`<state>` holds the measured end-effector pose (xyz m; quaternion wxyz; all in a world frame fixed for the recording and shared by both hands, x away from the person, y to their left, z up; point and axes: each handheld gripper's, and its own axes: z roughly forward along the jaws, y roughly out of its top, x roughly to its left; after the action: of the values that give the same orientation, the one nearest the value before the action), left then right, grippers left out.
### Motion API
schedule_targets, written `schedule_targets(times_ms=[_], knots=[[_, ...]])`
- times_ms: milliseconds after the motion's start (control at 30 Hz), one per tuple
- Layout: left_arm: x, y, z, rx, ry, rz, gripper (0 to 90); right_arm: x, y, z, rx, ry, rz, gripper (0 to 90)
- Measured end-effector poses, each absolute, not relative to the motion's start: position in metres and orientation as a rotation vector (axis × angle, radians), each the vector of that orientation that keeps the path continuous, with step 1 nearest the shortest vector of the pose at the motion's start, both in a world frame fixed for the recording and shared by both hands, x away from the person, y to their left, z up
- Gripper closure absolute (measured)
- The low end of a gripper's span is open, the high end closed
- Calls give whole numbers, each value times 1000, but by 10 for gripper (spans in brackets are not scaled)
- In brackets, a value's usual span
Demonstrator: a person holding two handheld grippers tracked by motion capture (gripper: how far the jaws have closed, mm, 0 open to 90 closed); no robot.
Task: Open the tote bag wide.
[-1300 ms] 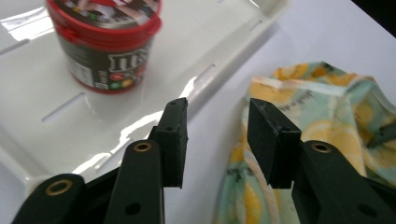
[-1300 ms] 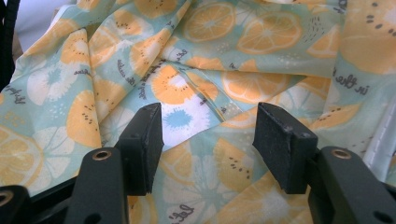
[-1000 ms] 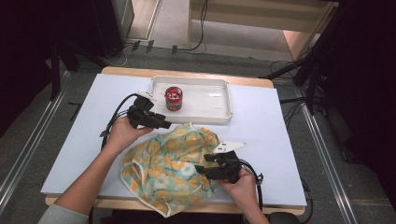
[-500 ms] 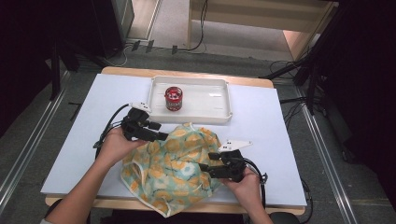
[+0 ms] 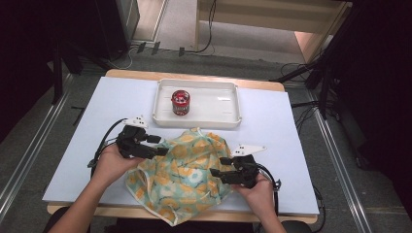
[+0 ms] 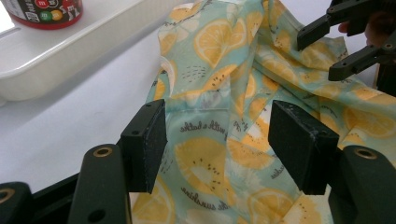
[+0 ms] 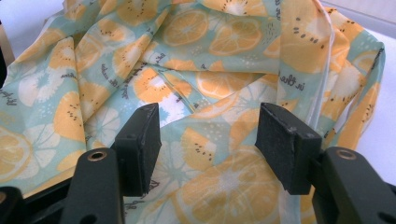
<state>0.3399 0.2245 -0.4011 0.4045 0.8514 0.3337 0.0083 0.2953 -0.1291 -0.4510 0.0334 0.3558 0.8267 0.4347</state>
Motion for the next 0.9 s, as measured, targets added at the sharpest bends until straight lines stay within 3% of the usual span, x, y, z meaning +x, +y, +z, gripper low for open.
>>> schedule_targets(times_ms=[900], knots=[[337,236,-407,2125,866,15,361,296,-128,-452,1098,2553,1334,400]])
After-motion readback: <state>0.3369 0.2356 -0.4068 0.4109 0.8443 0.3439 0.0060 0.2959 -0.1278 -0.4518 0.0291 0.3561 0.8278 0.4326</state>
